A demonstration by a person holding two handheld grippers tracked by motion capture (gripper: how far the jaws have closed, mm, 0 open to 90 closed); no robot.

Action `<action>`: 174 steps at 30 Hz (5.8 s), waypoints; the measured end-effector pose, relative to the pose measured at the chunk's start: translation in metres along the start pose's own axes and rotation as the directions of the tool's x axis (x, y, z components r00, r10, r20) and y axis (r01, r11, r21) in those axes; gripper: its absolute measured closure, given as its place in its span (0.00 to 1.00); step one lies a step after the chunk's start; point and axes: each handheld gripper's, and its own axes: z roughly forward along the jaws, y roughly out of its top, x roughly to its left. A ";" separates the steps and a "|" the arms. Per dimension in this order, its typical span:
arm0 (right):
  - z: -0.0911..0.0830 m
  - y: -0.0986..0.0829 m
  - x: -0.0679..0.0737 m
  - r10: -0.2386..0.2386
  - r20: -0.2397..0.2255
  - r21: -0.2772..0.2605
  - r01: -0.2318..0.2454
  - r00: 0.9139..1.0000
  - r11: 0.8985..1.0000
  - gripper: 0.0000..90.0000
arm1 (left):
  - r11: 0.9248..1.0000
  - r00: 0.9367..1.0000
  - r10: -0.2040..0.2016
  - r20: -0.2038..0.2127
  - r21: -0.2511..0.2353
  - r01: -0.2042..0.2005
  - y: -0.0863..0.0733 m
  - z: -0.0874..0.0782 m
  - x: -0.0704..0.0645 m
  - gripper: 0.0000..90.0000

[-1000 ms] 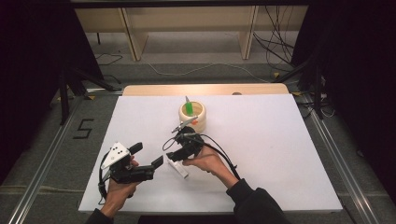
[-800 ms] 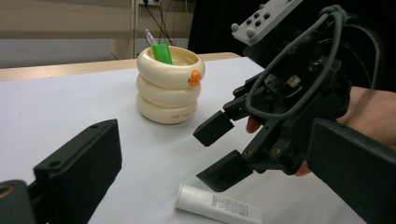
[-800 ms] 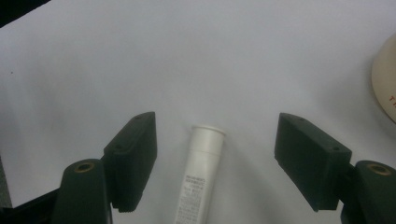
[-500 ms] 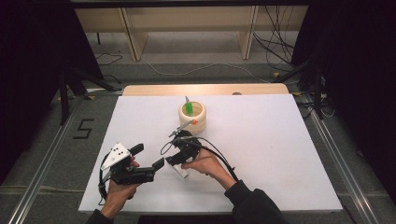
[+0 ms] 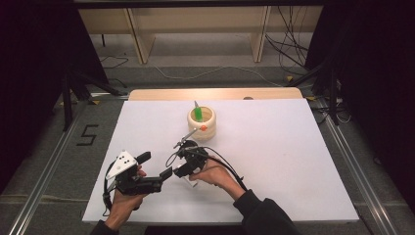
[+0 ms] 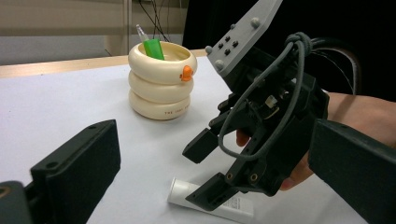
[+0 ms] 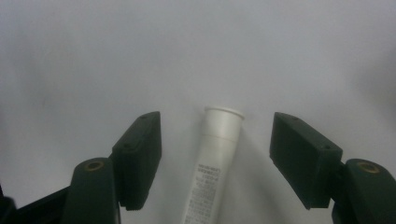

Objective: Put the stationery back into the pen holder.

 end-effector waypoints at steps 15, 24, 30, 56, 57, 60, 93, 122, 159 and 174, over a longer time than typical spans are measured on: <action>0.012 -0.001 -0.001 -0.012 0.014 0.070 0.011 1.000 0.998 0.50 | 1.000 1.000 -0.001 0.005 -0.004 0.001 0.000 0.001 -0.002 0.02; 0.019 -0.001 -0.001 -0.007 0.022 0.096 0.004 1.000 0.995 0.57 | 1.000 1.000 0.000 0.005 -0.003 0.000 0.001 0.001 -0.002 0.02; 0.022 -0.001 -0.001 -0.002 0.031 0.107 -0.001 1.000 0.994 0.62 | 1.000 1.000 0.000 0.000 -0.005 0.000 0.001 0.001 -0.001 0.02; 0.011 0.003 0.001 -0.020 0.076 0.074 0.015 0.997 0.997 0.75 | 1.000 1.000 -0.002 -0.001 -0.013 0.002 0.001 0.001 -0.001 0.02; 0.009 0.003 0.000 -0.013 0.075 0.067 0.008 0.997 0.998 0.75 | 1.000 1.000 -0.002 -0.001 -0.013 0.002 0.001 0.001 -0.001 0.02; 0.002 0.004 -0.005 0.010 0.058 0.022 -0.011 0.998 1.000 0.75 | 1.000 1.000 -0.003 -0.002 -0.014 0.003 0.001 0.001 -0.001 0.02; -0.072 0.015 -0.049 0.132 0.075 -0.391 -0.092 0.988 0.916 0.75 | 1.000 1.000 -0.001 -0.002 0.005 0.001 -0.001 0.004 0.002 0.02; -0.094 0.045 -0.086 0.238 0.192 -0.517 -0.108 0.952 0.849 0.75 | 1.000 1.000 0.001 -0.001 0.010 -0.001 -0.001 0.005 0.002 0.02; -0.062 0.056 -0.119 0.332 0.261 -0.547 -0.144 0.906 0.825 0.75 | 1.000 1.000 -0.002 0.001 0.010 0.002 -0.001 0.005 0.002 0.02; -0.051 0.057 -0.120 0.330 0.274 -0.549 -0.135 0.903 0.825 0.75 | 1.000 1.000 0.000 0.002 0.006 0.000 -0.001 0.004 0.002 0.02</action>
